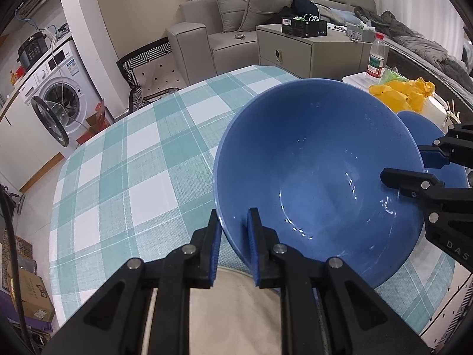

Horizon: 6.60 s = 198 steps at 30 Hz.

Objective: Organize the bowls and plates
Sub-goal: 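Lower the held bowl toward the table beside another blue bowl, then open both grippers to release the bowl onto the table, then pull both grippers back and move them toward the other blue bowl, then lower both grippers onto the rim of the other blue bowl, then close both grippers on the blue bowl's rim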

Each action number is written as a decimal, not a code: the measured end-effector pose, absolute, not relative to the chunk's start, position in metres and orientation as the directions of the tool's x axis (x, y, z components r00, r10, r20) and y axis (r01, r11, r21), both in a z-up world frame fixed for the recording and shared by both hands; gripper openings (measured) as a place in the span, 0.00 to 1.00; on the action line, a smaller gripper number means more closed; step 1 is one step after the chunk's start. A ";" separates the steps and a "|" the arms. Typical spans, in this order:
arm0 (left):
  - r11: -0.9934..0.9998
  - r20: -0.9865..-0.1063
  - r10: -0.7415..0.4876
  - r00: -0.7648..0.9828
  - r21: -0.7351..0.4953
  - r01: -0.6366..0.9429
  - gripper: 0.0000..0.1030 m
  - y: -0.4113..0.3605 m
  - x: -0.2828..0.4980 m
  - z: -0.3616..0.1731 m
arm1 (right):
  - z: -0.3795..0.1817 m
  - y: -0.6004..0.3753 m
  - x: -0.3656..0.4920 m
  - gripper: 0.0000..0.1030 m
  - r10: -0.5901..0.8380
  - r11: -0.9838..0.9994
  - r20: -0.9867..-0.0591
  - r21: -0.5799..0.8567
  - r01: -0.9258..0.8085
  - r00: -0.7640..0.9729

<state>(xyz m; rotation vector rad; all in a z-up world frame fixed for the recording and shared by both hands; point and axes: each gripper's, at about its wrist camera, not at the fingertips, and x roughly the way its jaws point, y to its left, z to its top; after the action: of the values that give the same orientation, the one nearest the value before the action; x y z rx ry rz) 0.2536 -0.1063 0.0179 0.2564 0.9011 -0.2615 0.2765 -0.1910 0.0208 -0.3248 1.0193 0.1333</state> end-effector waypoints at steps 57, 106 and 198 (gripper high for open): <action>0.934 -0.727 -0.212 0.654 0.046 0.354 1.00 -0.094 0.222 0.080 | 0.075 -0.206 0.249 0.98 0.098 0.952 -0.791 -0.102 -0.288 0.604; 0.788 -0.795 -0.365 0.484 0.013 0.616 1.00 -0.253 0.258 0.074 | 0.076 -0.380 0.192 0.99 -0.070 0.997 -0.807 -0.052 0.049 0.587; 0.700 -0.878 -0.335 0.343 0.012 0.714 0.21 -0.303 0.257 0.013 | 0.002 -0.406 0.200 0.22 -0.004 0.994 -0.878 0.048 0.095 0.478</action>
<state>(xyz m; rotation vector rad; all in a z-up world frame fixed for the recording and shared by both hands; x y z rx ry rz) 0.2574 -0.3028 0.0131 0.4350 1.0070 -0.7099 0.1996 -0.4065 0.0015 0.0940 1.0710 -0.0603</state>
